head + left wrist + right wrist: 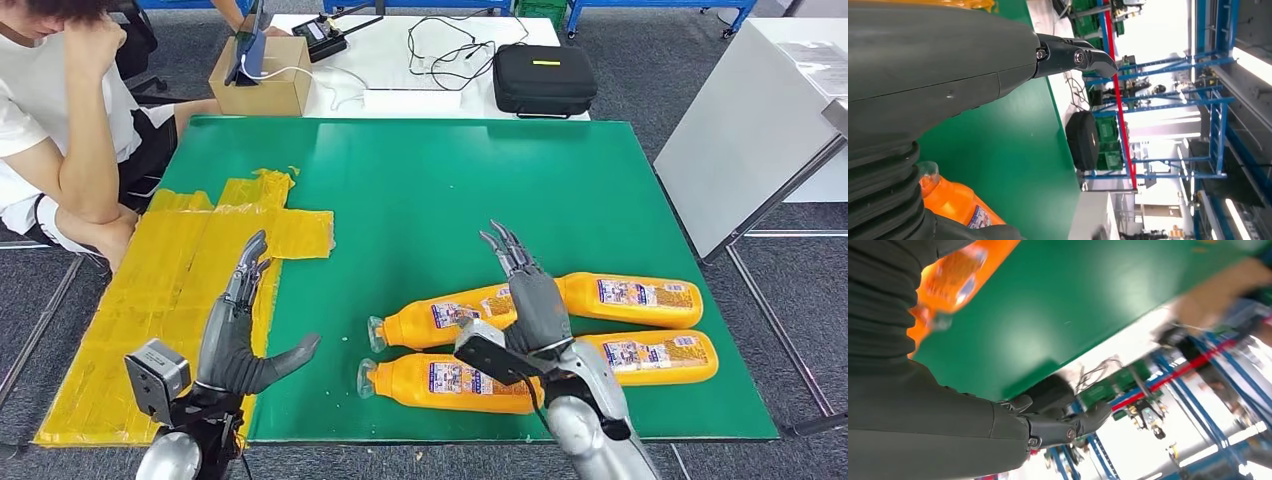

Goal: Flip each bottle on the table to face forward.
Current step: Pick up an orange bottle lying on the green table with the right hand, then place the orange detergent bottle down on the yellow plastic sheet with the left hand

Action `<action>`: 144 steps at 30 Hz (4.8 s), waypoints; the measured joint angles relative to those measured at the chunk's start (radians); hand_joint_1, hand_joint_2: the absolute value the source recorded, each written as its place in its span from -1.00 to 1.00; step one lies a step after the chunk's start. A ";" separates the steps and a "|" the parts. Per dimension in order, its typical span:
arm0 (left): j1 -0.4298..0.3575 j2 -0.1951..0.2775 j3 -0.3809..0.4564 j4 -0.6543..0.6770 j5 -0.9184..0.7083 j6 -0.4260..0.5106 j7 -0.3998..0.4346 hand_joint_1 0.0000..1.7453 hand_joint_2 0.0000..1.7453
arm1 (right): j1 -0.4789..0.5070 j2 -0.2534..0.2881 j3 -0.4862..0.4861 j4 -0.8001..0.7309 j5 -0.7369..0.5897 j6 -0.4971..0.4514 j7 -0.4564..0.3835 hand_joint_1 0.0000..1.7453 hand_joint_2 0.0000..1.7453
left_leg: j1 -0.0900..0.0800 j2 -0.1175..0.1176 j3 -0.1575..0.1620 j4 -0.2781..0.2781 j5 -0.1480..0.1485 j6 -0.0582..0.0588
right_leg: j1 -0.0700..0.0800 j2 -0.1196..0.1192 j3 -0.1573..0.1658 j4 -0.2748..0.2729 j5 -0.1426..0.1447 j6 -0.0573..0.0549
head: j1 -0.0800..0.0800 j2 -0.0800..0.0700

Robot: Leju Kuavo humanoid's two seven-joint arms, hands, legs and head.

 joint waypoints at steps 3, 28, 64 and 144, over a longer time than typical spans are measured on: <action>-0.017 -0.008 -0.001 0.006 0.007 -0.019 0.012 -1.00 1.00 | -0.078 -0.024 0.036 0.088 0.096 0.026 0.027 -1.00 1.00 | 0.000 0.000 0.000 0.000 0.001 0.000 | 0.000 0.000 0.000 0.000 0.001 -0.001 | 0.000 0.000; -0.062 -0.025 -0.002 0.060 0.029 -0.053 0.032 -1.00 1.00 | -0.269 -0.075 0.212 0.437 0.174 0.116 -0.002 -1.00 1.00 | 0.000 0.000 0.000 0.000 0.001 0.000 | 0.000 0.000 0.000 0.000 0.002 -0.002 | 0.000 0.000; -0.106 -0.025 -0.020 0.106 0.077 -0.066 0.015 -1.00 1.00 | -0.439 -0.105 0.381 0.785 0.090 0.162 -0.046 0.98 1.00 | 0.000 0.000 0.000 0.000 0.002 0.001 | 0.000 0.000 0.000 0.000 0.002 -0.001 | 0.000 0.000; -0.106 -0.027 -0.134 0.143 0.148 -0.140 0.052 -1.00 1.00 | 0.067 0.266 0.171 0.279 -0.128 -0.311 -0.340 1.00 1.00 | 0.002 -0.001 -0.007 0.000 0.004 -0.002 | 0.002 -0.002 -0.008 0.001 0.003 -0.003 | 0.000 0.000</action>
